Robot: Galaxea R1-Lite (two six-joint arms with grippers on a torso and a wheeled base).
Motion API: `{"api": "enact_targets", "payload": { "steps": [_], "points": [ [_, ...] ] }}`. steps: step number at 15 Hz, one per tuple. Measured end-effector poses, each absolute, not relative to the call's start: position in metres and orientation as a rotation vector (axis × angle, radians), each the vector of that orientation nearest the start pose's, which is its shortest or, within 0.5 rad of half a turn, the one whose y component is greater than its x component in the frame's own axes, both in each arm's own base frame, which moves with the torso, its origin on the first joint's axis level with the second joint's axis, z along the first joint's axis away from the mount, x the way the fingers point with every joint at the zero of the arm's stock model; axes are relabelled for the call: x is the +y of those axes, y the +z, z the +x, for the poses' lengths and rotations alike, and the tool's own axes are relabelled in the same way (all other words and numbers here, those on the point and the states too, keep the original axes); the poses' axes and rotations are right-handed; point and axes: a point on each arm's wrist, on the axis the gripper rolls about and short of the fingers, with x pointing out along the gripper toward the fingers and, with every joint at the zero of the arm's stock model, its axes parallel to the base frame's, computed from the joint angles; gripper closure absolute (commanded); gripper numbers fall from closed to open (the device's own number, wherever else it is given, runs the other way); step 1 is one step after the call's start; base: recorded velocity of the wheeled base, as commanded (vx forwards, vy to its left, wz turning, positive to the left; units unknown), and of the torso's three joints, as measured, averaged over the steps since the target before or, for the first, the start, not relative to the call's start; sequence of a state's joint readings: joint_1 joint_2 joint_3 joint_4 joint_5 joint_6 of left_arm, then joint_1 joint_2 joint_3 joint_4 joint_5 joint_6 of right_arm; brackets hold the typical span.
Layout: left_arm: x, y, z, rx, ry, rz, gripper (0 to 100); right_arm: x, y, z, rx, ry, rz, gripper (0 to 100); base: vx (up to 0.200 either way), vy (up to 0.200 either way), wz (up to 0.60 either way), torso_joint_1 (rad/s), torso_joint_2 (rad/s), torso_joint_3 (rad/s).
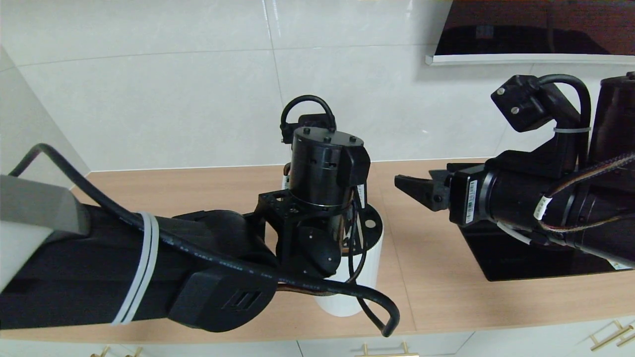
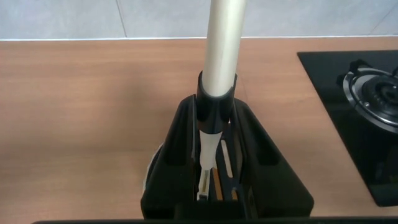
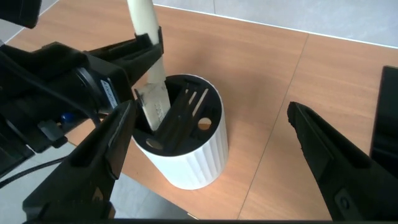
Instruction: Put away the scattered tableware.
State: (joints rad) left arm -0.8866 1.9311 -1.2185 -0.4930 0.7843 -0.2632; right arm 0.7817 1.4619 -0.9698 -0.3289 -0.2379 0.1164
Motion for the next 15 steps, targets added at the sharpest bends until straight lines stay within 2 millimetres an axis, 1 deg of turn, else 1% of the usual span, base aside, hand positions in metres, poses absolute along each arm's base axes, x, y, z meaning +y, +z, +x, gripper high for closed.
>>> {"api": "enact_targets", "payload": {
  "steps": [1,2,8,15],
  "points": [
    [-0.285,0.202,0.253,0.161,-0.082,-0.099,100,0.178,0.265,0.187,0.177,0.533,0.032,0,0.000,0.000,0.00,0.000,0.00,0.000],
    [-0.285,0.201,0.253,0.163,-0.081,-0.096,0,0.178,0.265,0.187,0.177,0.533,0.032,0,0.000,0.000,0.00,0.000,0.00,0.000],
    [-0.284,0.200,0.252,0.168,-0.082,-0.091,0,0.178,0.265,0.187,0.179,0.533,0.031,0,0.000,0.000,0.00,0.000,0.00,0.000],
    [-0.277,0.219,0.243,0.134,-0.092,-0.129,0,0.179,0.264,0.188,0.181,0.533,0.030,0,0.000,0.000,0.00,0.000,0.00,0.000]
  ]
}}
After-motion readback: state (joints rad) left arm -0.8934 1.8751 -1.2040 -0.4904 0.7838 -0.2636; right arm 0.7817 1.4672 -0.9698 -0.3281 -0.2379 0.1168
